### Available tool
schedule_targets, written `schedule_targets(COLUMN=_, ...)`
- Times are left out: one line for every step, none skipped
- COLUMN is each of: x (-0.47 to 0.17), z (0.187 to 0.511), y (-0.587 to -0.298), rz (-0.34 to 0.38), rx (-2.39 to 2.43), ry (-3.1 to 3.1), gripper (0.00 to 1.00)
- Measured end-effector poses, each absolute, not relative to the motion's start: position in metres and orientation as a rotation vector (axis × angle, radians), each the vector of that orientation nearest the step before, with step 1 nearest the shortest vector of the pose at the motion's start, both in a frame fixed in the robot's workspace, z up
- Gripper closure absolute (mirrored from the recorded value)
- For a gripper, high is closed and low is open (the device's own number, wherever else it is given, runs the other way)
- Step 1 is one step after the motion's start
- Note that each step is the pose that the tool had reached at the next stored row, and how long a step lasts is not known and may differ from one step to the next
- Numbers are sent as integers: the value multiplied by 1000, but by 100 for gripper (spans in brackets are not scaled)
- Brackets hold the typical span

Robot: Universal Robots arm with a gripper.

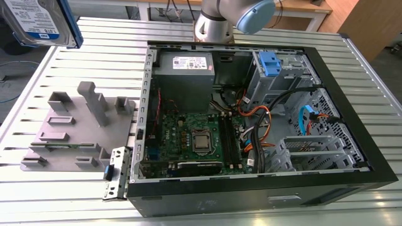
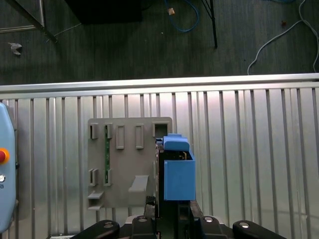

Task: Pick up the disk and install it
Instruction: 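Pick up the disk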

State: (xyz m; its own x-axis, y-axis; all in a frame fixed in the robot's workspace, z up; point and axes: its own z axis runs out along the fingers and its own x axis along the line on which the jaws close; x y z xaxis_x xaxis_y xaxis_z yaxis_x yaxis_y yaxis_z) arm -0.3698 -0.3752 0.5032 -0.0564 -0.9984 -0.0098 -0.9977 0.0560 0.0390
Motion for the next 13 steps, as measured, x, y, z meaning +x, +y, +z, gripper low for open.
schedule_targets(x=-370, z=503, y=-375, rz=-55, rx=2144, ry=-2268, gripper=65)
schedule_targets(x=-369, z=503, y=-375, rz=-55, rx=2144, ry=-2268, gripper=65)
schedule_targets(x=-369, z=503, y=-375, rz=-55, rx=2144, ry=-2268, gripper=65)
schedule_targets(x=-368, z=503, y=-375, rz=-56, rx=2145, ry=-2269, gripper=65)
schedule_targets(x=-367, z=503, y=-375, rz=-56, rx=2144, ry=-2269, gripper=65)
schedule_targets(x=-367, z=503, y=-375, rz=-56, rx=2144, ry=-2269, gripper=65)
schedule_targets(x=-367, z=503, y=-375, rz=-56, rx=2144, ry=-2269, gripper=65)
schedule_targets(x=-367, z=503, y=-375, rz=-56, rx=2145, ry=-2269, gripper=65)
schedule_targets(x=-367, z=503, y=-375, rz=-56, rx=2145, ry=-2269, gripper=65)
schedule_targets(x=-366, z=503, y=-375, rz=-56, rx=2145, ry=-2269, gripper=65)
schedule_targets(x=-366, z=503, y=-375, rz=-56, rx=2145, ry=-2269, gripper=65)
schedule_targets(x=-365, z=503, y=-375, rz=-55, rx=2145, ry=-2269, gripper=65)
schedule_targets(x=-365, z=503, y=-375, rz=-56, rx=2144, ry=-2269, gripper=65)
